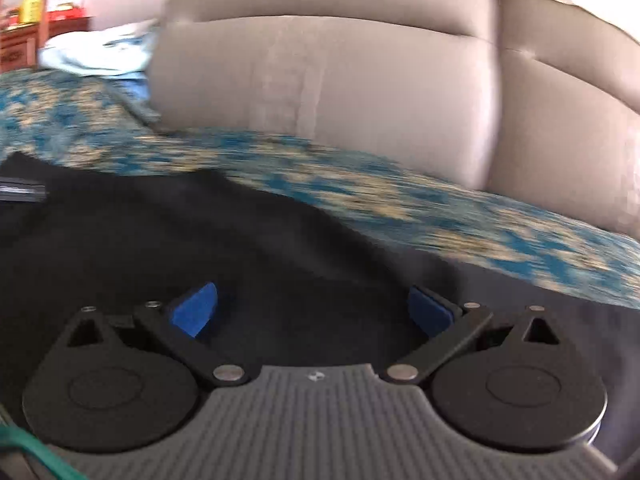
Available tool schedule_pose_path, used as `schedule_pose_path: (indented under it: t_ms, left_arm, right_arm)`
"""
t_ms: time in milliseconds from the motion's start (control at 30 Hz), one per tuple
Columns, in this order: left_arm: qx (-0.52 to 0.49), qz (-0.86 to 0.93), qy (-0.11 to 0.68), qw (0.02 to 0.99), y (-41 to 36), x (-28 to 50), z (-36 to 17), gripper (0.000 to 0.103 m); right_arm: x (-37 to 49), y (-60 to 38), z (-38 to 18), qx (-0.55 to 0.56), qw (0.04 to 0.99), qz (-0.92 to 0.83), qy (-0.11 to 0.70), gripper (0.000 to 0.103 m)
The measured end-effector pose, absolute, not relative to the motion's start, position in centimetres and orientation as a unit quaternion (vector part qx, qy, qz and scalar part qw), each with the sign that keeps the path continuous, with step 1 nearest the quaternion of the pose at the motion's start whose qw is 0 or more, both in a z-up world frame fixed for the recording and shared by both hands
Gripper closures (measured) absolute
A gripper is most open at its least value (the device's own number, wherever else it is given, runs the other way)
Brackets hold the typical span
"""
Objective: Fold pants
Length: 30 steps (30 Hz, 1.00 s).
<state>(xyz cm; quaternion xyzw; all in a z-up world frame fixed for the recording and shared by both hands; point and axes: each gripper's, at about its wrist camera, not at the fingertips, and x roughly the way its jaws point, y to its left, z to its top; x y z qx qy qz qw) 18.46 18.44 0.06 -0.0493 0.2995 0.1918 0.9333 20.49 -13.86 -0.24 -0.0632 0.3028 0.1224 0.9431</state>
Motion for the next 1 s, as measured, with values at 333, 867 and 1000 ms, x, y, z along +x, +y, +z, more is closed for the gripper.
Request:
schedule_pose_path:
  t_ms: [333, 867, 1000]
  left_arm:
    - [-0.046, 0.2, 0.298, 0.932, 18.3, 18.4, 0.0, 0.031]
    - [-0.036, 0.214, 0.298, 0.929, 18.2, 18.4, 0.0, 0.025]
    - [-0.031, 0.22, 0.298, 0.928, 18.1, 18.4, 0.1, 0.023]
  right_arm:
    - [22.8, -31.6, -0.6, 0.008, 0.942, -0.075, 0.328, 0.0]
    - [23.7, -45.3, -0.6, 0.094, 0.913, -0.256, 0.304, 0.0]
    - [21.6, -45.4, 0.2, 0.144, 0.921, -0.23, 0.279, 0.0]
